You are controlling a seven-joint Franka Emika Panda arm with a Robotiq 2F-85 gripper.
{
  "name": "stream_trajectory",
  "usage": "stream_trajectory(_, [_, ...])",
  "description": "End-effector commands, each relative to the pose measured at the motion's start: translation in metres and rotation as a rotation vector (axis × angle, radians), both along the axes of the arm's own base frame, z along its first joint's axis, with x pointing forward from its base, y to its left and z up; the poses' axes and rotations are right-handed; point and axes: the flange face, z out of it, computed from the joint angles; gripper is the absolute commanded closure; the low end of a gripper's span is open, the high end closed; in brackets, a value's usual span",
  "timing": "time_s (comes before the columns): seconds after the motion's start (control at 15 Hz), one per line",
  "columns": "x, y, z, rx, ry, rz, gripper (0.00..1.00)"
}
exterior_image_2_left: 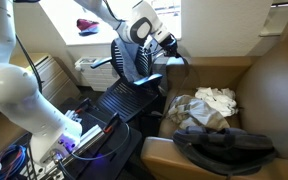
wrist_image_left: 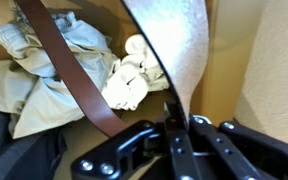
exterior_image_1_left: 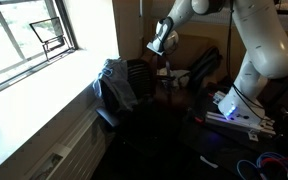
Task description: Take the belt off the arm of the black chair and put it on the seat
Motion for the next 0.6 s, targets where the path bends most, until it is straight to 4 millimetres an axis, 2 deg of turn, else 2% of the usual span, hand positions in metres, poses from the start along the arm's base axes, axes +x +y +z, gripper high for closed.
stream_trajectory(0.0, [-0.023,0.062,0.039,-0.094,-0.061,0.166,0.99])
stream_trajectory(0.13, [-0.014,0.095,0.016,-0.192,0.033,0.211,0.99])
stream_trajectory(0.2, [-0.008,0.072,0.031,-0.12,-0.02,0.18,0.96])
stream_trajectory(0.33, [-0.011,0.101,0.02,-0.155,0.011,0.209,0.96])
stream_trajectory(0.4, [-0.011,0.107,0.015,-0.166,0.02,0.215,0.99])
stream_trajectory(0.53, [-0.01,0.086,0.049,-0.27,-0.055,0.209,0.99])
